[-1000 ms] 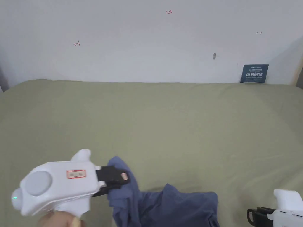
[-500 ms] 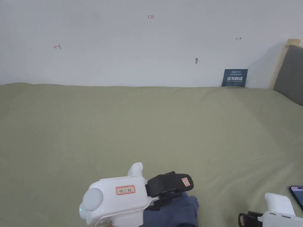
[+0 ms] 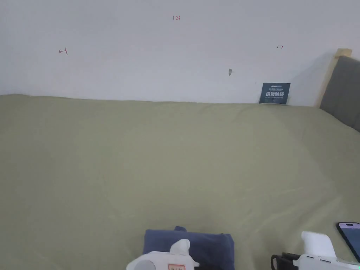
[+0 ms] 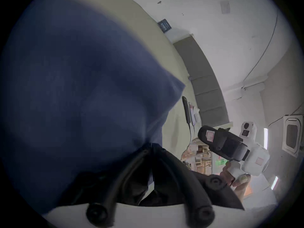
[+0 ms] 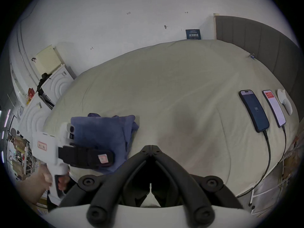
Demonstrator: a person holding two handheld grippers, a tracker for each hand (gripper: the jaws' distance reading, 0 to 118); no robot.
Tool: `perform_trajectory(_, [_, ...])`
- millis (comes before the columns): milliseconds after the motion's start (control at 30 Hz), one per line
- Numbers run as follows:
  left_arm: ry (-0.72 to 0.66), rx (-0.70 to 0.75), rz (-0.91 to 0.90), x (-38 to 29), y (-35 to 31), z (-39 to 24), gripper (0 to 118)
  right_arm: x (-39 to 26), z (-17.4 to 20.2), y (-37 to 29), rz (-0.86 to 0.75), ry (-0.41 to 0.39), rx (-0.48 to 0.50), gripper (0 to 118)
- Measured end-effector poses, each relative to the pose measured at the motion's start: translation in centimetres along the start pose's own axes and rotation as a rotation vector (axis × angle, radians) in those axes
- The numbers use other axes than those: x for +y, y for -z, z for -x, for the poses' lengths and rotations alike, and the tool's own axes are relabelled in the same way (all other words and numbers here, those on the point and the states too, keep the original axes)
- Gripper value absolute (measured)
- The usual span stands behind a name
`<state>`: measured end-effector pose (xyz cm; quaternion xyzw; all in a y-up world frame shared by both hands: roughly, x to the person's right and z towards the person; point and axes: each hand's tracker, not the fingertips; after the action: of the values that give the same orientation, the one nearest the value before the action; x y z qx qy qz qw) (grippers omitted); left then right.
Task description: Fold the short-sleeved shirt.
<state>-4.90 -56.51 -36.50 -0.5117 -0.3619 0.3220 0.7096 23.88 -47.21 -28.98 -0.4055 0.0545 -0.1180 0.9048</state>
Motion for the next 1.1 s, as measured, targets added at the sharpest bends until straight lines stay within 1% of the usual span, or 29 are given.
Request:
perform_trajectory(67, [-0.007,0.009,-0.004,0.1,0.1,-0.4,7,0.0,0.0,0.0,-0.001,0.000,-0.005,0])
perform_trajectory(167, [0.047,0.034,0.015,0.1,-0.2,-1.1,7,0.0,0.0,0.2,0.003,0.000,-0.005,0])
perform_trajectory(300, [0.068,0.052,0.021,0.3,-1.7,-3.4,7,0.4,0.5,-0.2,-0.012,-0.014,0.011,0])
perform_trajectory(333, [0.126,0.021,-0.001,0.2,-3.1,-4.5,7,0.7,0.8,-0.7,-0.036,-0.016,0.038,0])
perform_trajectory(367, [0.187,-0.041,-0.013,0.1,-4.8,-5.3,7,1.1,1.2,-1.2,-0.066,-0.008,0.063,0])
perform_trajectory(400, [0.234,-0.082,-0.020,0.1,-6.4,-6.0,7,1.6,1.7,-1.5,-0.082,-0.009,0.072,0])
perform_trajectory(433, [0.278,-0.104,-0.033,0.3,-8.3,-6.6,7,2.2,2.5,-1.8,-0.095,-0.024,0.098,0])
perform_trajectory(500, [0.322,-0.092,-0.069,1.1,-12.0,-6.7,7,3.2,4.0,-1.9,-0.084,-0.054,0.209,0])
perform_trajectory(600, [0.300,0.032,-0.163,2.9,-16.9,-4.4,7,4.6,7.0,-0.4,-0.011,-0.094,0.366,0])
perform_trajectory(633, [0.251,0.079,-0.197,3.5,-18.3,-2.8,7,4.9,8.1,0.7,0.043,-0.102,0.401,0])
perform_trajectory(667, [0.200,0.113,-0.226,4.0,-19.7,-1.3,7,5.1,9.1,1.9,0.095,-0.120,0.402,0])
perform_trajectory(700, [0.161,0.116,-0.240,4.2,-20.6,0.1,7,5.2,10.0,2.9,0.138,-0.143,0.393,0])
perform_trajectory(767, [0.097,0.147,-0.284,4.2,-22.1,2.9,7,4.7,11.4,6.2,0.216,-0.198,0.326,0])
perform_trajectory(800, [0.076,0.155,-0.277,4.2,-22.4,3.8,7,4.5,11.6,7.6,0.265,-0.196,0.312,0])
perform_trajectory(833, [0.045,0.170,-0.274,4.1,-22.5,4.7,7,4.0,11.4,9.4,0.335,-0.172,0.290,0])
perform_trajectory(867, [0.020,0.183,-0.264,4.0,-22.5,5.4,7,3.3,11.1,11.2,0.395,-0.168,0.208,0])
perform_trajectory(900, [0.001,0.180,-0.247,3.9,-22.3,5.9,7,2.3,10.7,12.3,0.424,-0.185,0.091,0])
perform_trajectory(933, [-0.003,0.171,-0.233,3.8,-22.2,6.3,7,1.3,10.0,13.1,0.413,-0.193,0.094,0])
perform_trajectory(967, [0.004,0.168,-0.236,3.6,-22.1,6.5,7,0.9,9.5,12.5,0.317,-0.127,0.196,0])
perform_trajectory(1000, [0.012,0.162,-0.232,3.4,-21.9,6.7,11,1.0,9.4,11.7,0.307,-0.101,0.189,0])
perform_trajectory(1033, [0.019,0.158,-0.225,3.4,-21.6,6.9,27,1.0,9.5,11.4,0.321,-0.116,0.182,0])
perform_trajectory(1067, [0.021,0.145,-0.210,3.7,-21.1,7.2,64,1.0,9.7,11.3,0.318,-0.127,0.175,0])
perform_trajectory(1100, [0.016,0.132,-0.188,3.9,-20.4,7.3,92,1.0,10.0,11.4,0.315,-0.143,0.165,0])
